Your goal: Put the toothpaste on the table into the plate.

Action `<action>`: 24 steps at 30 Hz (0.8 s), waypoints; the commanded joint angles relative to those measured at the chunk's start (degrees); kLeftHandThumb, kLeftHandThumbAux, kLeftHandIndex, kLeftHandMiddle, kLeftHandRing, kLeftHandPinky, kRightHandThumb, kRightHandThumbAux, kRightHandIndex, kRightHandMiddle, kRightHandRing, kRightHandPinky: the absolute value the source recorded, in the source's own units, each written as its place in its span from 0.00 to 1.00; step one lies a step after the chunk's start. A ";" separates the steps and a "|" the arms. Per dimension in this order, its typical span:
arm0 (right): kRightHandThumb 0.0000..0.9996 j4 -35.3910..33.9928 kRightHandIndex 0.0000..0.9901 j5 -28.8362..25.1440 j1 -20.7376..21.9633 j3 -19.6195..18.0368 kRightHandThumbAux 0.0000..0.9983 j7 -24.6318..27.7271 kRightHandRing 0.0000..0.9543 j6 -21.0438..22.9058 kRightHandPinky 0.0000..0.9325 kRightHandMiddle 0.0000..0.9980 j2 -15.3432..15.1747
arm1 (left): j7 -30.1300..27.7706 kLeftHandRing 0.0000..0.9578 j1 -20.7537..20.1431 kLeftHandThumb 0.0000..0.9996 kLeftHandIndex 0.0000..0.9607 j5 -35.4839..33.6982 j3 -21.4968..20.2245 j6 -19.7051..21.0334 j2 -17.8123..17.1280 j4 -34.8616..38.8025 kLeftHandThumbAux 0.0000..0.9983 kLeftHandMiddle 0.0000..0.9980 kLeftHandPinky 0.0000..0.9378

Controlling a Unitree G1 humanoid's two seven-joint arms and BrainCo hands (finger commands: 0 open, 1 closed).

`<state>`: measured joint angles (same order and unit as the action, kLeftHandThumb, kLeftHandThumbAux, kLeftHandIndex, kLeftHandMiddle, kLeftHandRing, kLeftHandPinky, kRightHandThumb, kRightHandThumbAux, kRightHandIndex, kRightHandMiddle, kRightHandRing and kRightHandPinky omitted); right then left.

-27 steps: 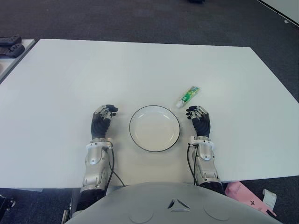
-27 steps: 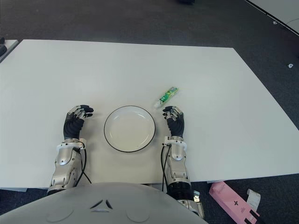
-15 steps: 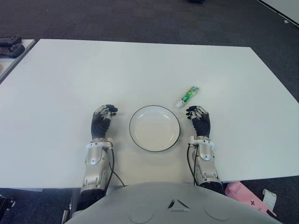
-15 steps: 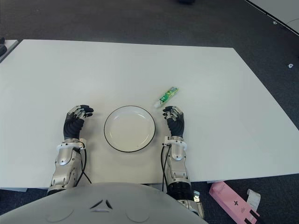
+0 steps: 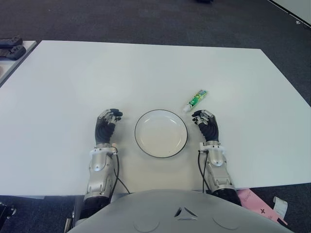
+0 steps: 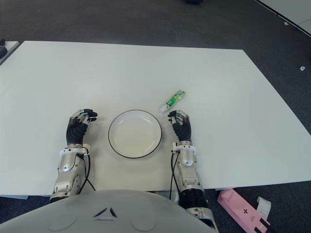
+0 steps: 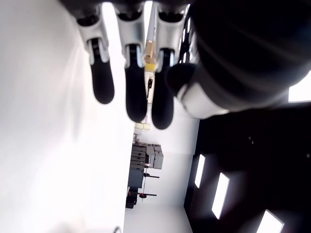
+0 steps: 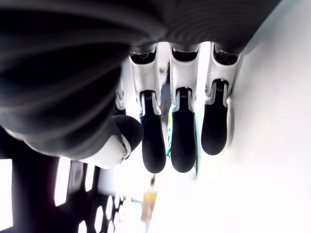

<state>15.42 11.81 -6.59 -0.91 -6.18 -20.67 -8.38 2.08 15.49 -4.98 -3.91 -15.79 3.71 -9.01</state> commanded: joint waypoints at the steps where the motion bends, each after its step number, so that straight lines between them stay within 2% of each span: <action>1: 0.69 -3.17 0.43 2.11 1.64 0.70 0.73 4.08 0.50 -1.43 0.50 0.47 -5.67 | 0.99 0.42 0.41 0.71 0.44 0.43 0.00 2.30 0.93 -2.41 0.73 0.46 0.40; 6: 0.70 -5.02 0.42 2.56 3.32 1.47 0.73 7.54 0.47 -2.27 0.47 0.45 -9.56 | 1.62 0.43 0.13 0.71 0.44 0.60 0.12 1.69 1.39 -2.89 0.73 0.46 0.40; 12: 0.69 -4.24 0.42 2.60 6.57 1.00 0.72 10.84 0.40 -2.92 0.38 0.39 -13.90 | 1.43 0.42 -0.30 0.71 0.44 0.51 0.53 0.17 1.37 -4.17 0.73 0.46 0.40; 16: 0.69 -2.79 0.41 3.17 9.58 0.78 0.72 12.39 0.34 -4.87 0.32 0.34 -16.94 | 1.59 0.42 -0.59 0.71 0.44 0.56 0.59 -0.77 1.42 -5.10 0.73 0.46 0.40; 17: 0.65 -2.50 0.34 3.39 10.39 0.85 0.66 12.66 0.31 -5.40 0.29 0.31 -17.58 | 1.67 0.41 -0.70 0.71 0.44 0.60 0.60 -0.96 1.46 -5.36 0.73 0.45 0.40; 19: 0.61 -2.24 0.27 3.83 11.71 1.07 0.61 13.10 0.28 -6.23 0.26 0.27 -18.62 | 1.83 0.41 -0.92 0.71 0.44 0.60 0.58 -1.22 1.55 -5.83 0.73 0.45 0.40; 24: 0.57 -1.13 0.16 7.07 15.87 1.19 0.50 12.71 0.19 -7.73 0.17 0.18 -22.13 | 2.33 0.41 -1.41 0.71 0.44 0.74 0.64 -2.02 1.76 -6.85 0.73 0.44 0.40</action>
<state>13.00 17.05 6.81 -0.13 6.19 -27.08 -28.56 3.62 13.45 -4.54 -3.44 -19.45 3.77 -13.11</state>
